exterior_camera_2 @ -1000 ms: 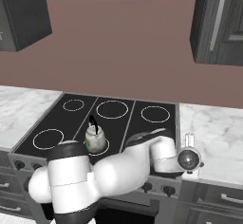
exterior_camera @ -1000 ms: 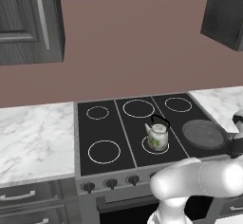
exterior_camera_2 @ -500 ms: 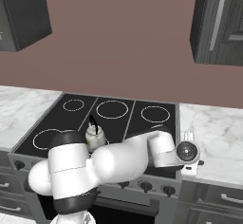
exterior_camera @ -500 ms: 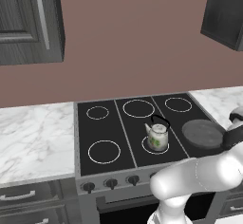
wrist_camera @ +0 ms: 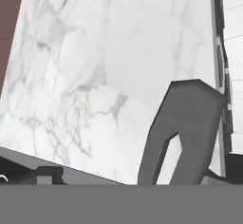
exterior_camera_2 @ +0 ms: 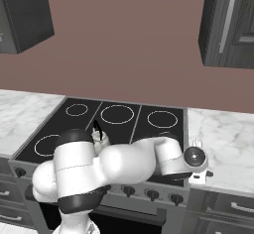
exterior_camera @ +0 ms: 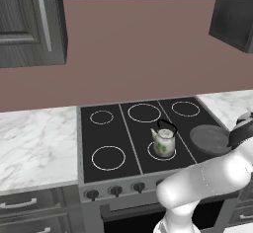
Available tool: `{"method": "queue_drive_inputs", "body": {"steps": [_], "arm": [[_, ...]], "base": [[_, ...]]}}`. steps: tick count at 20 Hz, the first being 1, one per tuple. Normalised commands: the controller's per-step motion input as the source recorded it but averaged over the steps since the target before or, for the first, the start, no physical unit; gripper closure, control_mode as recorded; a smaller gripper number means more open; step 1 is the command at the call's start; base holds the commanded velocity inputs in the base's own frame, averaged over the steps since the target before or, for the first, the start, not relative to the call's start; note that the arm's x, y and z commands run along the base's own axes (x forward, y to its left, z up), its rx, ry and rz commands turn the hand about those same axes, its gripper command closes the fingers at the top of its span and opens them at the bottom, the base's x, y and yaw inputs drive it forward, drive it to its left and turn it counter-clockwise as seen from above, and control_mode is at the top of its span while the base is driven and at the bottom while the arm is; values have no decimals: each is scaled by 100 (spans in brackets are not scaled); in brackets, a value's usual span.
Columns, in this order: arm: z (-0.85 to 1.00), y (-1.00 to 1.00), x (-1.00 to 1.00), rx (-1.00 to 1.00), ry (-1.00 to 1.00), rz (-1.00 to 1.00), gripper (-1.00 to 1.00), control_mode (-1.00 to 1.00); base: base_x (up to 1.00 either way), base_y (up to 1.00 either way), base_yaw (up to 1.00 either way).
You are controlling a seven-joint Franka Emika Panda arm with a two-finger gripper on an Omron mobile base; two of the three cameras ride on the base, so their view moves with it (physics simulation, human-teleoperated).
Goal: Pick the pan from the cabinet and place it on the stove. Then turn on the stove burner for the pan.
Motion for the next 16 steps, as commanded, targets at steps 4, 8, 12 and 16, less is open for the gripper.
{"method": "queue_drive_inputs", "body": {"steps": [4,8,12,16], "arm": [[-1,0,-10,0,4,-4,-100,-100],[0,0,-16,1,6,-3,-100,-100],[-8,6,-3,0,14,-3,-100,-100],[-6,11,-1,0,12,-4,-100,-100]], "base": [[0,0,0],[0,0,0],[0,0,0],[0,0,0]]}}
